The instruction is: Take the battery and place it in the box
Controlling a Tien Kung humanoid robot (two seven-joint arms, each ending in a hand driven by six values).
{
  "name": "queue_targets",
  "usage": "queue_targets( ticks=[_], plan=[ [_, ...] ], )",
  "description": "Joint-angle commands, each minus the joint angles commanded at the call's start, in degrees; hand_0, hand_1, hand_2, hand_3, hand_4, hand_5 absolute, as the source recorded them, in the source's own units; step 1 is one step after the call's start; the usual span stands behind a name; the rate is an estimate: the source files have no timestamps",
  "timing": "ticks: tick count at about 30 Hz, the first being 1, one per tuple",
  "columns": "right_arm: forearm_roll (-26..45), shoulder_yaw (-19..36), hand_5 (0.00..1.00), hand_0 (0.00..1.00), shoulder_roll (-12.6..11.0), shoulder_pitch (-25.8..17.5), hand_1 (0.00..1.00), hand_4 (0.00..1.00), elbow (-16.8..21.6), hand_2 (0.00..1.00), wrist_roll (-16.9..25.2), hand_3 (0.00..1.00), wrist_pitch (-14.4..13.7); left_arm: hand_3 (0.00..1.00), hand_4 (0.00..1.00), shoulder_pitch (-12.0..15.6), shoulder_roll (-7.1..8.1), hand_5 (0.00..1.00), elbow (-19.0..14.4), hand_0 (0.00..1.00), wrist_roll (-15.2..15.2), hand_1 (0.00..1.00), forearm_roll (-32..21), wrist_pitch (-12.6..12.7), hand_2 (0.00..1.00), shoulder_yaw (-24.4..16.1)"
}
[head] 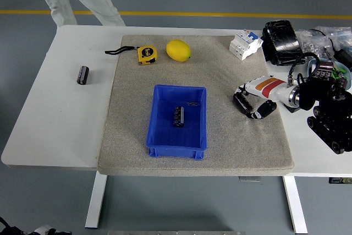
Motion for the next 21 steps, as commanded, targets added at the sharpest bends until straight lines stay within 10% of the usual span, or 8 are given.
queue_targets(
  ticks=[2,21],
  plan=[
    [0.04,0.08,0.071,0.545,-0.09,-0.04,0.541,0.65,0.24,0.61,0.18,0.552,-0.6,0.567,0.605,0.1,-0.03,0.528,-0.03,0.747,0.0,0.702,-0.15,0.0,0.707,0.08],
    [-0.45,2.37,0.049,0.509,-2.28,0.62,0.504,0.614,3.36,0.551,0.39,0.507,-0.45,0.567,0.605,0.35,0.49,0.529,0.26,0.747,0.08,0.702,1.06,-0.09,0.706,-0.76]
  ],
)
